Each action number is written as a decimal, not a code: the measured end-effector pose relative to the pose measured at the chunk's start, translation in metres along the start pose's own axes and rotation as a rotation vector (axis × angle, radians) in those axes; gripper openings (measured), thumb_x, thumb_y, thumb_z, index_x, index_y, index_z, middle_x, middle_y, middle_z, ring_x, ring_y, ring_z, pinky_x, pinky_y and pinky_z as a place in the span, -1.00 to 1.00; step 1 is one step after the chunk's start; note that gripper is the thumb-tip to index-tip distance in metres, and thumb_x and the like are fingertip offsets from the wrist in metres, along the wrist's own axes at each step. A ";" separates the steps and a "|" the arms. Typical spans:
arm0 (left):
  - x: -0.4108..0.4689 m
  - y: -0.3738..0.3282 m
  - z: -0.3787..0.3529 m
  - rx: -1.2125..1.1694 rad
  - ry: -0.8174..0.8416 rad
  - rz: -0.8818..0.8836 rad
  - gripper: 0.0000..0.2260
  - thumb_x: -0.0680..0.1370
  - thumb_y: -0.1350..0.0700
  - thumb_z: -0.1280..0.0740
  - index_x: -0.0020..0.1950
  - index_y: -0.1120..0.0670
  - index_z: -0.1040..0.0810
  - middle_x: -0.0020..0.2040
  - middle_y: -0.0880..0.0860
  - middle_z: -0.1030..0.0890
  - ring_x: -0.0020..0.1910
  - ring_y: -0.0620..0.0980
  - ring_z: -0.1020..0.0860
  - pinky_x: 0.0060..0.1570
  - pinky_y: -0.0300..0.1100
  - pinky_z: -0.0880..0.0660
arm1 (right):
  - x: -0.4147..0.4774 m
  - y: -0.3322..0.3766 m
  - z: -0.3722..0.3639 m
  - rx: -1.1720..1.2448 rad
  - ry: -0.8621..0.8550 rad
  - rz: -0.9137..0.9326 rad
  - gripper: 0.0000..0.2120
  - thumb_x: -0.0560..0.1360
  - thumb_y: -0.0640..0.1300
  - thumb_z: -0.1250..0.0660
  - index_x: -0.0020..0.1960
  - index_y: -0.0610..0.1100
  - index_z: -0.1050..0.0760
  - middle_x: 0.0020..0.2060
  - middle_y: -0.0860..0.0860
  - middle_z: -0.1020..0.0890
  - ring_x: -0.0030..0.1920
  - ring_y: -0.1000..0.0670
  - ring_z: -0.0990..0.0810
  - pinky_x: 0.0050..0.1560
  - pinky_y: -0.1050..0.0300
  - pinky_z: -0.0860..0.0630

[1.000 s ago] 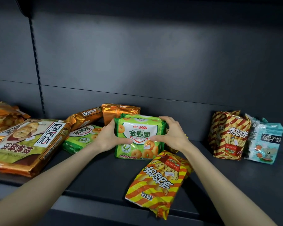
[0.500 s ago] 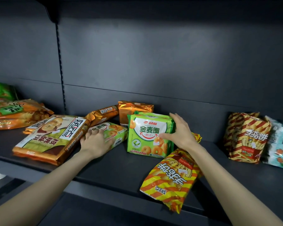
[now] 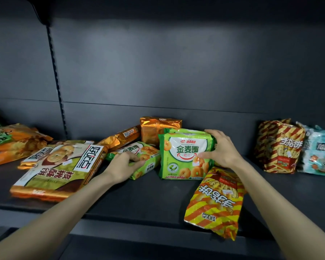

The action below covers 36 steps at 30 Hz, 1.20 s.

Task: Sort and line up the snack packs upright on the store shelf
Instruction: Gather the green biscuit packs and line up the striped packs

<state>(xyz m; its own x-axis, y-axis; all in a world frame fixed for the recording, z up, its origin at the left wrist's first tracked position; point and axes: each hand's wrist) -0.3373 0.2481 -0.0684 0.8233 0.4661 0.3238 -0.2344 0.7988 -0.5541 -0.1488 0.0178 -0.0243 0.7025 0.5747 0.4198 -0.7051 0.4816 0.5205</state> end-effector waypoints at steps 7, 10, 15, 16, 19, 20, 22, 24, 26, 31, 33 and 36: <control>0.006 -0.005 -0.010 -0.063 -0.024 -0.065 -0.80 0.48 0.02 -0.42 -0.01 0.13 -0.67 -0.01 -0.04 -0.58 0.05 -0.08 -0.52 0.05 -0.25 -0.40 | -0.004 -0.010 0.016 -0.054 -0.004 -0.069 -0.17 0.27 -0.13 -0.58 0.44 -0.05 -0.28 0.39 -0.05 -0.34 0.39 -0.16 -0.23 0.39 -0.09 -0.20; 0.003 -0.004 -0.009 -0.132 -0.076 -0.020 -0.79 0.43 -0.02 -0.47 -0.05 0.08 -0.64 0.05 -0.04 -0.51 0.15 -0.06 -0.45 0.10 -0.25 -0.34 | -0.003 -0.015 0.020 -0.082 0.015 -0.076 -0.17 0.27 -0.11 -0.58 0.45 -0.04 -0.27 0.38 -0.05 -0.34 0.39 -0.16 -0.25 0.41 -0.04 -0.13; -0.004 -0.009 -0.016 -0.054 -0.253 0.312 -0.29 0.36 -0.16 -0.48 0.31 0.22 -0.32 0.29 0.17 -0.28 0.32 0.14 -0.22 0.29 -0.04 -0.26 | -0.004 -0.015 0.017 -0.012 0.036 -0.058 -0.16 0.27 -0.16 -0.57 0.46 -0.06 -0.25 0.40 -0.06 -0.31 0.39 -0.14 -0.29 0.41 -0.10 -0.24; -0.004 -0.012 -0.017 -0.111 -0.246 0.392 -0.21 0.35 -0.16 -0.49 0.35 0.26 -0.24 0.33 0.21 -0.23 0.35 0.18 -0.20 0.32 -0.01 -0.25 | -0.005 -0.015 0.017 0.010 0.040 -0.054 -0.16 0.28 -0.18 -0.57 0.46 -0.08 -0.24 0.41 -0.06 -0.29 0.40 -0.12 -0.29 0.41 -0.07 -0.26; -0.002 -0.023 -0.019 -0.316 -0.196 0.604 -0.10 0.35 -0.10 -0.51 0.43 0.29 -0.09 0.42 0.25 -0.14 0.40 0.24 -0.21 0.32 0.05 -0.27 | -0.007 -0.015 0.016 0.049 0.046 -0.048 -0.15 0.29 -0.20 -0.57 0.47 -0.09 -0.22 0.44 -0.06 -0.25 0.41 -0.10 -0.29 0.41 -0.07 -0.29; -0.001 -0.026 -0.020 -0.376 -0.194 0.651 -0.09 0.35 -0.07 -0.52 0.44 0.29 -0.06 0.43 0.26 -0.15 0.39 0.24 -0.24 0.30 0.05 -0.29 | -0.008 -0.014 0.015 0.059 0.045 -0.049 -0.14 0.29 -0.19 -0.57 0.47 -0.08 -0.22 0.44 -0.06 -0.24 0.41 -0.10 -0.29 0.41 -0.08 -0.28; 0.006 -0.024 -0.025 -0.519 -0.220 0.710 -0.08 0.32 0.01 -0.57 0.43 0.28 -0.07 0.40 0.27 -0.25 0.34 0.23 -0.34 0.27 0.03 -0.38 | -0.007 -0.014 0.013 0.074 0.040 -0.047 -0.13 0.28 -0.18 -0.57 0.47 -0.07 -0.22 0.44 -0.05 -0.23 0.41 -0.11 -0.28 0.42 -0.11 -0.25; 0.015 -0.021 -0.028 -0.699 -0.259 0.758 -0.06 0.24 0.06 -0.62 0.40 0.27 -0.11 0.33 0.26 -0.37 0.26 0.22 -0.43 0.17 0.08 -0.49 | -0.008 -0.013 0.012 0.078 0.043 -0.046 -0.13 0.29 -0.17 -0.57 0.48 -0.07 -0.20 0.46 -0.04 -0.19 0.42 -0.10 -0.26 0.43 -0.06 -0.24; 0.021 -0.020 -0.027 -0.868 -0.297 0.811 -0.09 0.20 0.11 -0.64 0.37 0.28 -0.19 0.28 0.23 -0.43 0.20 0.17 -0.50 -0.11 -0.02 -0.60 | -0.008 -0.012 0.011 0.082 0.051 -0.035 -0.13 0.31 -0.18 -0.56 0.49 -0.09 -0.18 0.46 -0.04 -0.17 0.42 -0.07 -0.26 0.38 0.05 -0.25; 0.027 -0.022 -0.021 -1.121 -0.269 0.805 -0.53 0.30 0.29 -0.55 0.14 0.28 -0.47 0.11 0.18 -0.57 -0.20 0.05 -0.57 -0.67 -0.39 -0.37 | -0.010 -0.009 0.011 0.106 0.042 -0.032 -0.13 0.31 -0.19 -0.55 0.49 -0.11 -0.17 0.47 -0.05 -0.16 0.43 -0.08 -0.25 0.38 0.06 -0.25; 0.026 -0.022 -0.015 -1.172 -0.223 0.831 -0.61 0.34 0.27 -0.53 0.10 0.21 -0.49 -0.04 0.15 -0.59 -0.31 -0.01 -0.54 -0.69 -0.40 -0.29 | -0.010 -0.010 0.010 0.116 0.029 -0.040 -0.13 0.31 -0.19 -0.55 0.49 -0.10 -0.18 0.47 -0.05 -0.17 0.43 -0.08 -0.25 0.38 0.03 -0.27; 0.018 -0.027 -0.007 -1.232 -0.128 0.878 -0.73 0.38 0.20 -0.51 -0.02 0.13 -0.48 -0.21 0.07 -0.55 -0.37 -0.08 -0.47 -0.60 -0.33 -0.27 | -0.010 -0.011 0.010 0.115 0.020 -0.040 -0.13 0.30 -0.19 -0.56 0.49 -0.10 -0.19 0.46 -0.05 -0.18 0.43 -0.09 -0.25 0.39 -0.01 -0.29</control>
<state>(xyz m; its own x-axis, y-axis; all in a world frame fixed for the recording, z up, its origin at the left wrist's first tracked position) -0.3124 0.2328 -0.0530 0.5928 0.6913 -0.4133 0.0064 -0.5172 -0.8559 -0.1471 0.0000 -0.0266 0.7267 0.5702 0.3830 -0.6603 0.4261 0.6184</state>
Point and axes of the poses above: each hand's wrist, its own x-axis towards the middle knuckle, its own z-axis out of the back of the hand, y = z × x
